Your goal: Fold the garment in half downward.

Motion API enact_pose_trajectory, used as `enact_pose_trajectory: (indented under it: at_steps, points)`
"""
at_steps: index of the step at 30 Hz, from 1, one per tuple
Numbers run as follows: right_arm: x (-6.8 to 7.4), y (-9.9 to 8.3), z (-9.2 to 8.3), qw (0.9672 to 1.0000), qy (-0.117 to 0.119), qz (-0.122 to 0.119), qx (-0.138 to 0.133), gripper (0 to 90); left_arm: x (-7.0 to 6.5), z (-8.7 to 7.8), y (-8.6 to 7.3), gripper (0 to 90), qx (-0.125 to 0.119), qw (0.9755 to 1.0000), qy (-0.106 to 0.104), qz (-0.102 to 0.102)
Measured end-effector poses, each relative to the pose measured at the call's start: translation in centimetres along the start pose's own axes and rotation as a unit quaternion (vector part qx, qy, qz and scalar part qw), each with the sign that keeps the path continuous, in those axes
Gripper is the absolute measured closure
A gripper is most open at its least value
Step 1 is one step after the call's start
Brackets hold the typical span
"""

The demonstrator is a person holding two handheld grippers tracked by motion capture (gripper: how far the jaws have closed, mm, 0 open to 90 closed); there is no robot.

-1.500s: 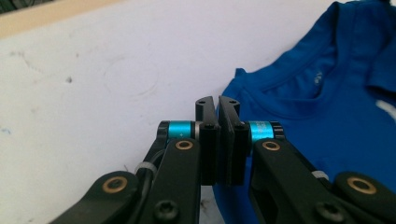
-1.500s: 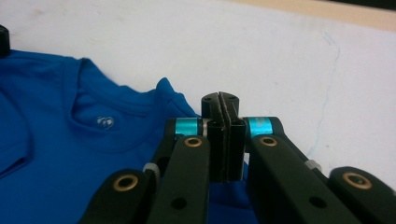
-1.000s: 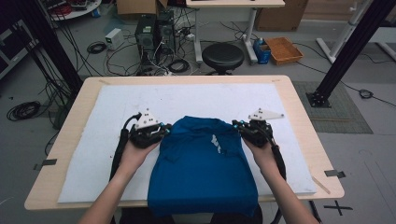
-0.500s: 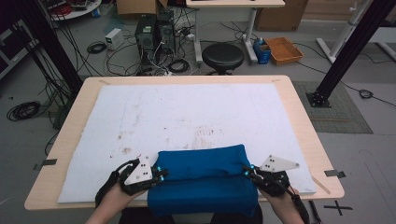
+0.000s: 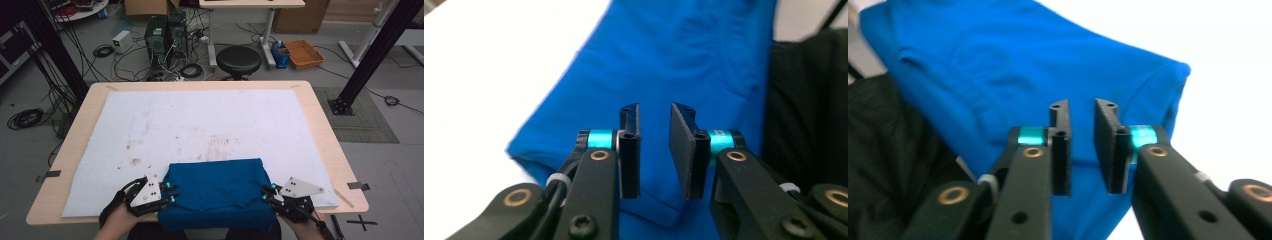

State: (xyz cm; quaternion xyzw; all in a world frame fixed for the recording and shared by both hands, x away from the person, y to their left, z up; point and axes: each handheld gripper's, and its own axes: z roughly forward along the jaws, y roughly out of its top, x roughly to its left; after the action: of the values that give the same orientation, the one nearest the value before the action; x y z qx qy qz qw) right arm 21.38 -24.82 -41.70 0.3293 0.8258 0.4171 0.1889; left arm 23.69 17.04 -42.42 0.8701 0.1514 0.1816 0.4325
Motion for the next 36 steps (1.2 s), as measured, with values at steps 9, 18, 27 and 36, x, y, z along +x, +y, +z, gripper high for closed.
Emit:
enact_pose_trajectory:
  at_steps: [9,18,27,36]
  points:
    - [-5.5,2.8,2.8,0.9937,-0.069,0.085,-0.023,61.8,4.6,2.4,0.5,62.9,0.006,0.9863,0.09,-0.138]
    - [-7.8,3.3,8.1,0.9866,-0.036,0.152,0.048,52.4,6.8,4.3,-0.6,59.1,0.059,0.9693,0.103,-0.215]
    - [-7.6,2.8,8.6,0.9896,-0.015,0.127,0.065,82.6,6.3,4.7,-0.6,82.7,0.059,0.972,0.086,-0.211]
    - [-8.2,3.3,8.2,0.991,-0.012,0.128,0.037,84.3,8.0,4.5,0.0,84.7,0.049,0.9752,0.085,-0.199]
